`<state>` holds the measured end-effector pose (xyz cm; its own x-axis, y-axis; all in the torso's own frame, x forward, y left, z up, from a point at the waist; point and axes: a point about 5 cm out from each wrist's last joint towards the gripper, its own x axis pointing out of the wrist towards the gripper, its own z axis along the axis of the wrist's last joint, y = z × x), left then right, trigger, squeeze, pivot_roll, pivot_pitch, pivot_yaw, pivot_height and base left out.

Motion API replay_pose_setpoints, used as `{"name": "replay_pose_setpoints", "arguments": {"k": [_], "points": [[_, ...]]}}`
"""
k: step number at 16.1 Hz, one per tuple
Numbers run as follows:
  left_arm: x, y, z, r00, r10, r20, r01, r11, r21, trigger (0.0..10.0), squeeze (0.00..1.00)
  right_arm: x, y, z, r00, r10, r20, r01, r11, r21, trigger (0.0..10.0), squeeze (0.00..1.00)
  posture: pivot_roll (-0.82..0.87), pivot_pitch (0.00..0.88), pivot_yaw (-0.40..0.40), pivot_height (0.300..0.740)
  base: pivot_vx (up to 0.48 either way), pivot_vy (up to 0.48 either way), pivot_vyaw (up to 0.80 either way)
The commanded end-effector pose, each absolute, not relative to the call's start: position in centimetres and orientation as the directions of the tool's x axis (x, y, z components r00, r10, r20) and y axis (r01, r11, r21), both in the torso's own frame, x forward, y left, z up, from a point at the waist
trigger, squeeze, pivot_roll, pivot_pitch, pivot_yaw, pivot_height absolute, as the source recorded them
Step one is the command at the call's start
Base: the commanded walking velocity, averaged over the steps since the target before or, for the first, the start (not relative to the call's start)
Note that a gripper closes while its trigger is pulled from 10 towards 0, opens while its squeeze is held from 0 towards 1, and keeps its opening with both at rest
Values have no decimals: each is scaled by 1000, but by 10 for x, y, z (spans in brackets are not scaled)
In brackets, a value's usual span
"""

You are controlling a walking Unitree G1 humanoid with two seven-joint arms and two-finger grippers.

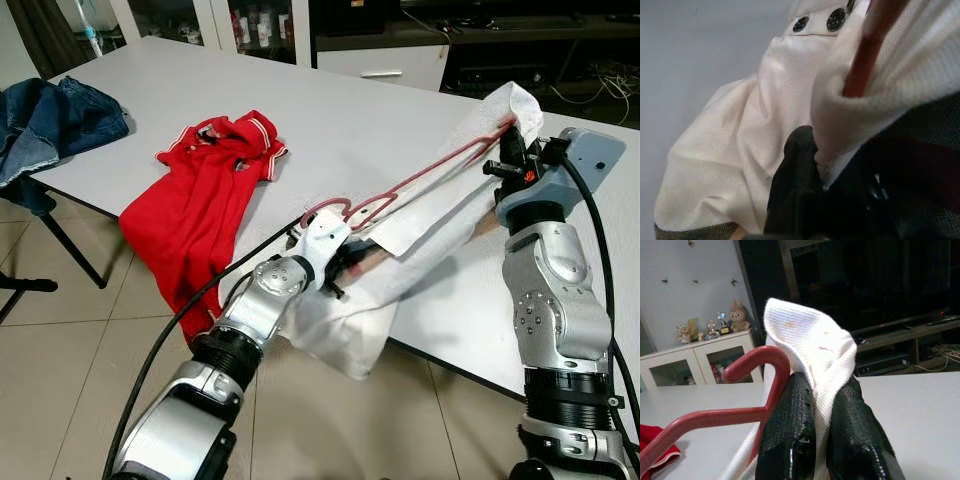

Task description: Hang hanger

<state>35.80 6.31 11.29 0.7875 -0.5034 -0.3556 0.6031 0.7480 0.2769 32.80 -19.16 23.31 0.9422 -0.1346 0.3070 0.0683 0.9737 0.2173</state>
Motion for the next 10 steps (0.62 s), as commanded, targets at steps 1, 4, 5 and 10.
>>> {"name": "replay_pose_setpoints", "arguments": {"k": [1, 4, 5, 10], "points": [[326, 128, 32, 679, -258, -687, 535, 815, 223, 10000, 0, 314, -222, 263, 858, -276, 433, 199, 956, 215, 0, 0, -95, 97, 59, 740, 0, 0, 0], [326, 139, 31, 678, -234, -697, 529, 813, 242, 10000, 0, 315, -219, 264, 865, -254, 433, 196, 965, 175, 0, 0, -84, 97, 59, 740, 0, 0, 0], [326, 145, 31, 677, -219, -703, 528, 810, 255, 10000, 0, 313, -209, 272, 866, -188, 463, 147, 981, 123, 0, 0, -81, 99, 60, 740, 0, 0, 0], [328, 166, 34, 676, -185, -714, 527, 798, 293, 10000, 0, 301, -189, 279, 887, 106, 450, -88, 994, -61, 0, 0, -85, 107, 60, 740, 0, 0, 0]]}}
